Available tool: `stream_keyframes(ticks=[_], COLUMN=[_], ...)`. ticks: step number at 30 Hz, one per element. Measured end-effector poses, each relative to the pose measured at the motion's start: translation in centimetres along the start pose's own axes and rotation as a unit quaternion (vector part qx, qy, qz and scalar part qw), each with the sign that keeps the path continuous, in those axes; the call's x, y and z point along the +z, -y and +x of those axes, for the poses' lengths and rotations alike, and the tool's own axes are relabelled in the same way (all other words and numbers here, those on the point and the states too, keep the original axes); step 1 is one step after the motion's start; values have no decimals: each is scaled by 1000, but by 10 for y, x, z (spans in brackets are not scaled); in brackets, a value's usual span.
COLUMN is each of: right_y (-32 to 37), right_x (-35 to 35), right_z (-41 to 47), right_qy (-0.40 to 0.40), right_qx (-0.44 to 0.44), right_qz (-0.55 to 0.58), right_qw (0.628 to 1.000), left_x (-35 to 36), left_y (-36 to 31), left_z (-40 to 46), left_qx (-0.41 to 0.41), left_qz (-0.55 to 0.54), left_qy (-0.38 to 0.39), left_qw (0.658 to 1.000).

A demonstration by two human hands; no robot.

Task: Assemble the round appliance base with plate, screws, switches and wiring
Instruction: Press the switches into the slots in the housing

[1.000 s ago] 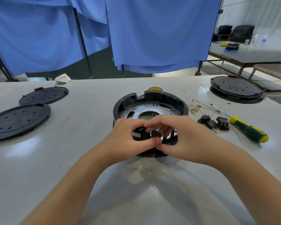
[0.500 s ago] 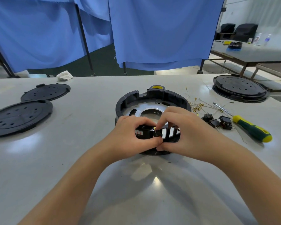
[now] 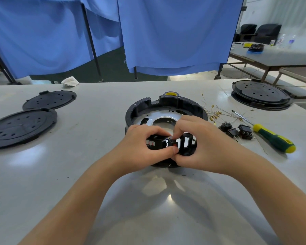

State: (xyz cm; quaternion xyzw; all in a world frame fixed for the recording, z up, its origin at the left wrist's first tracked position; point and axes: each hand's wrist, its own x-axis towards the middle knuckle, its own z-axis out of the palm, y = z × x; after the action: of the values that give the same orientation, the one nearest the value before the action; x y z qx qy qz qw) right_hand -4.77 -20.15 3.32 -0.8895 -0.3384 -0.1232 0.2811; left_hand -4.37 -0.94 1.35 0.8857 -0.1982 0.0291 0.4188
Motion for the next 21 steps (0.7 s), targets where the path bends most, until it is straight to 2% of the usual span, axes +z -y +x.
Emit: stream_keyframes(ticks=[8,11,15,17,21], right_y=[0,-1,-6,-6,-4], right_x=[1,-1,-6,-6,-1], right_z=[0,1,1,2,6], right_qy=[11,2,-42,-76,-92], right_qx=[-11,-4,40,69,132], right_qz=[1,26,116,190,312], right_qw=[1000,1000,992,976,936], left_x=[-2,-1,-7,-10,-7], left_y=[-3,-2,-3,-3,-6], left_z=[-1,-1,-1,-1,-3], left_qx=[21,18,14,27,67], left_qz=[1,-13,-81,-105,-90], left_qy=[5,-15,-72,-86,-118], left_qw=[1000,1000,994,990,987])
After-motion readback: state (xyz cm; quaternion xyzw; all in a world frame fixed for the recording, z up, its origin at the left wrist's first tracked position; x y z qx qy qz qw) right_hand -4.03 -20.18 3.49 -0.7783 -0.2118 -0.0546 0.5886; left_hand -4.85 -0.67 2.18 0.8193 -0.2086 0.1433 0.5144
